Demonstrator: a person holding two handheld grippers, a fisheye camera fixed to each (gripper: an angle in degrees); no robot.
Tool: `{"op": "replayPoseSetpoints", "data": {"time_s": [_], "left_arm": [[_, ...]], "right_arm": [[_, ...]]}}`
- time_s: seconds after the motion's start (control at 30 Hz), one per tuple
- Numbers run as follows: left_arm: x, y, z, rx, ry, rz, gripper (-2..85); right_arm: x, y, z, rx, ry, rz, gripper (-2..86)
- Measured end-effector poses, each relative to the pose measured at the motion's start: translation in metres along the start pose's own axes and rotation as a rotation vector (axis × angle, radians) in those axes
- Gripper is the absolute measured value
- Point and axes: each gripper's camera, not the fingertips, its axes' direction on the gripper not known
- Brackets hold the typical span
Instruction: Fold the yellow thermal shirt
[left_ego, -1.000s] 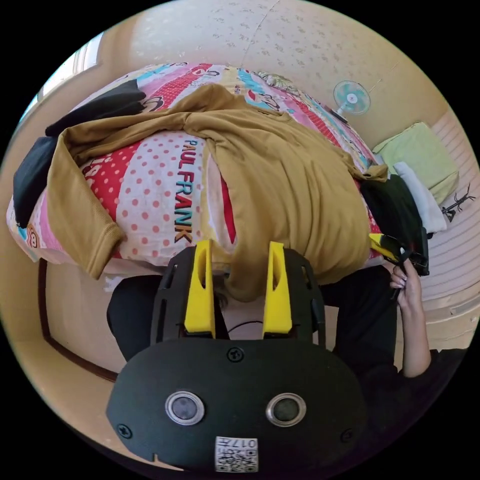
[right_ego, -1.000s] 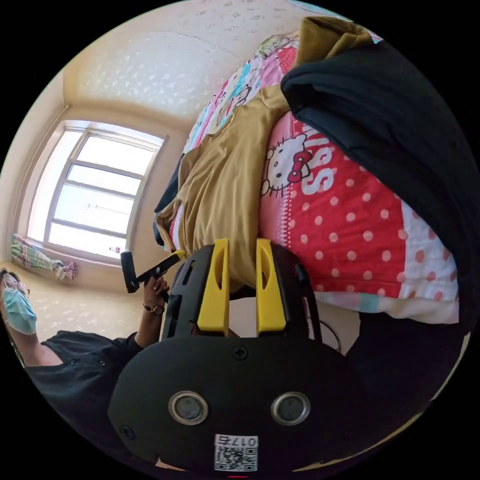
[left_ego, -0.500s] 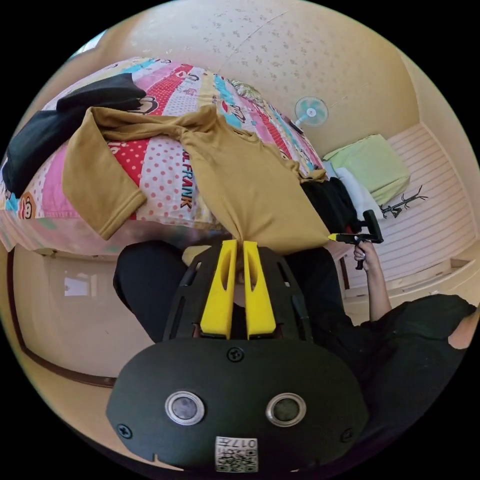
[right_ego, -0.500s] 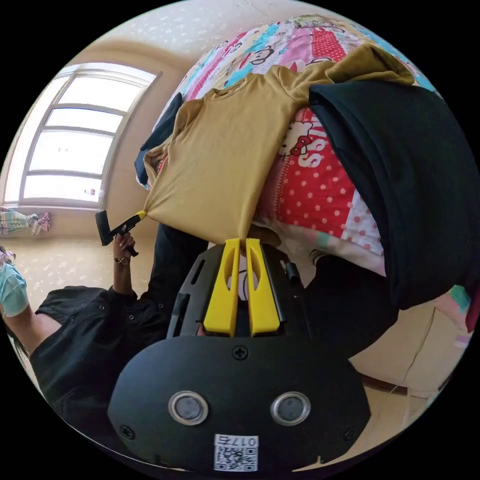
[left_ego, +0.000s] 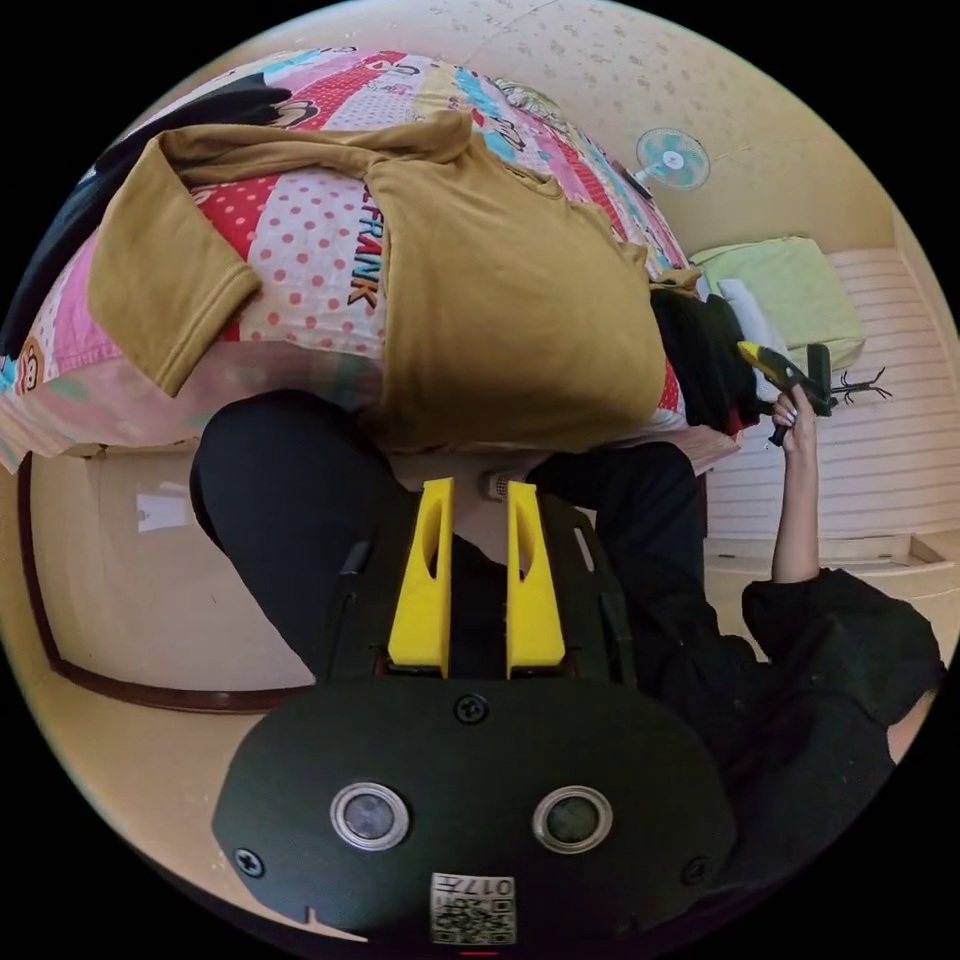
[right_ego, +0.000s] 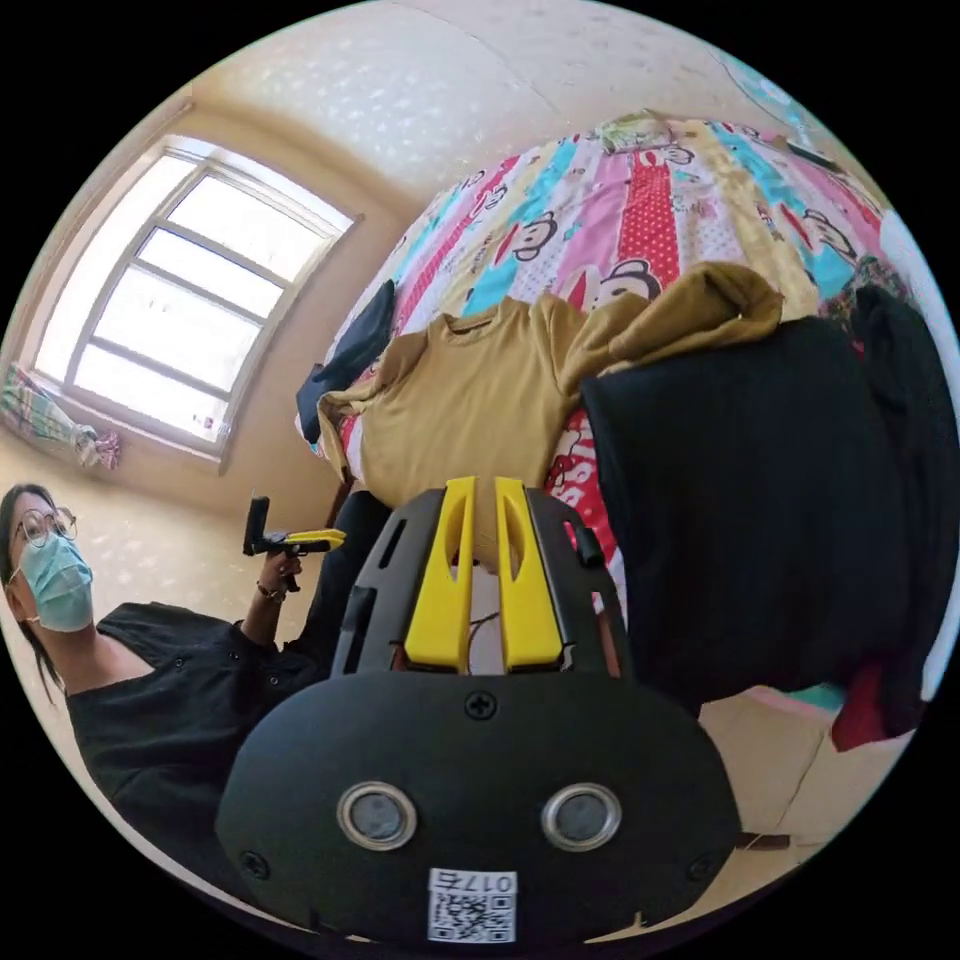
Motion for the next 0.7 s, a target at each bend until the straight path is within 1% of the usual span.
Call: {"op": "replayPoseSetpoints", "data": {"time_s": [0.07, 0.1, 0.17, 0.2, 0.27, 0.37, 0.43, 0.5, 0.57, 0.63, 0.7], "left_arm": [[0.001, 0.001, -0.001, 0.027, 0.079, 0.019, 5.9], [0.001, 0.002, -0.001, 0.036, 0.118, 0.033, 5.5], [0.001, 0.002, 0.003, 0.027, 0.149, 0.057, 5.4], [0.001, 0.001, 0.007, 0.014, 0.153, 0.069, 5.4], [0.000, -0.001, 0.014, -0.015, 0.144, 0.064, 5.5], [0.004, -0.004, 0.019, -0.026, 0.158, 0.067, 5.7], [0.005, -0.005, 0.022, -0.024, 0.206, 0.068, 5.6], [0.006, -0.004, 0.023, -0.023, 0.222, 0.066, 5.5], [0.007, -0.004, 0.023, -0.029, 0.220, 0.062, 5.6], [0.009, -0.005, 0.025, -0.035, 0.237, 0.075, 5.5], [0.010, -0.007, 0.026, -0.039, 0.258, 0.083, 5.5]], "right_arm": [[-0.026, -0.059, -0.003, -0.136, 0.107, -0.150, 4.3], [-0.031, -0.073, -0.002, -0.177, 0.142, -0.177, 4.7], [-0.046, -0.127, 0.016, -0.340, 0.273, -0.248, 8.3], [-0.048, -0.140, 0.024, -0.389, 0.298, -0.258, 9.5], [-0.053, -0.184, 0.065, -0.602, 0.351, -0.307, 13.6], [-0.055, -0.225, 0.113, -0.778, 0.368, -0.357, 13.8], [-0.056, -0.243, 0.140, -0.876, 0.424, -0.383, 13.5], [-0.053, -0.255, 0.164, -0.956, 0.468, -0.407, 14.6], [-0.041, -0.263, 0.192, -1.082, 0.541, -0.413, 16.1], [-0.029, -0.263, 0.206, -1.157, 0.591, -0.403, 15.4], [-0.018, -0.265, 0.211, -1.197, 0.559, -0.356, 13.9]]}}
